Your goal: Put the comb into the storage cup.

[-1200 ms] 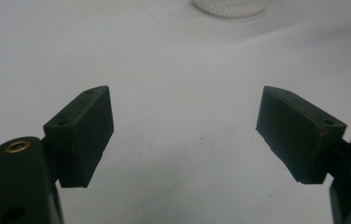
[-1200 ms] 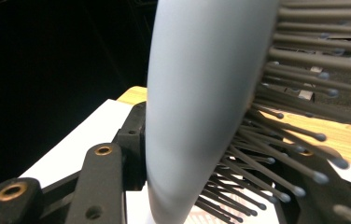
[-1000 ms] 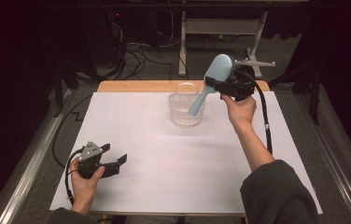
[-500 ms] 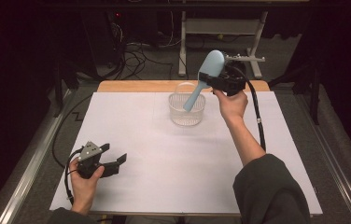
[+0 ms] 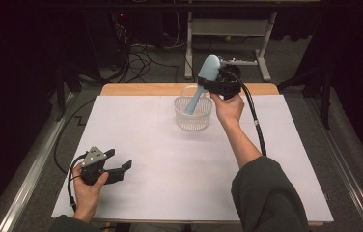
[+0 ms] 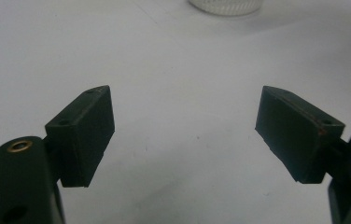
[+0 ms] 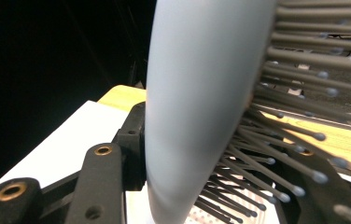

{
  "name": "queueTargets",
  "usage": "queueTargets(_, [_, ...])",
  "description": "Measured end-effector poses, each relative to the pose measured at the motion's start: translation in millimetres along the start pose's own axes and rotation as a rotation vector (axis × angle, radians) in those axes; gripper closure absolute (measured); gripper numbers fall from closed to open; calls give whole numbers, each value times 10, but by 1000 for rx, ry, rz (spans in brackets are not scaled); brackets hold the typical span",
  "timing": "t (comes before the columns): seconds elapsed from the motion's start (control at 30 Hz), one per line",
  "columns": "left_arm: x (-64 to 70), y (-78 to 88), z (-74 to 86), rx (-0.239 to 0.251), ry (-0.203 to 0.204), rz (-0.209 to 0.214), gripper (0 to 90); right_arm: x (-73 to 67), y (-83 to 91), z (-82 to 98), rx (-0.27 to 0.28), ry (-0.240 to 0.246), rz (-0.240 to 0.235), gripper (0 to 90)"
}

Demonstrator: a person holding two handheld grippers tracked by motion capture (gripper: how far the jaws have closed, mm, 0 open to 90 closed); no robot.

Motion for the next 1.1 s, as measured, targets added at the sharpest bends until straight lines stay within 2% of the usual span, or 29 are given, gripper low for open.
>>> queueTargets(0.27, [6, -5, 0, 0, -3, 3, 206, 18, -169, 101, -28, -4, 30, 526])
queueTargets(0.53, [9, 18, -2, 10, -5, 4, 206, 15, -286, 177, -50, -13, 38, 523])
queueTargets(1.1, [8, 15, -2, 10, -8, 4, 206, 61, -443, 355, -94, -27, 54, 508])
Point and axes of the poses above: each handheld gripper's, and its own axes: y roughly backward along the jaws, z roughly out of its underside, x roughly to its right, the point moved 2 cm from there along -y, roughly forward along the jaws, and after that the axes turned 7 degrees about -y, right-handed, at the moved point
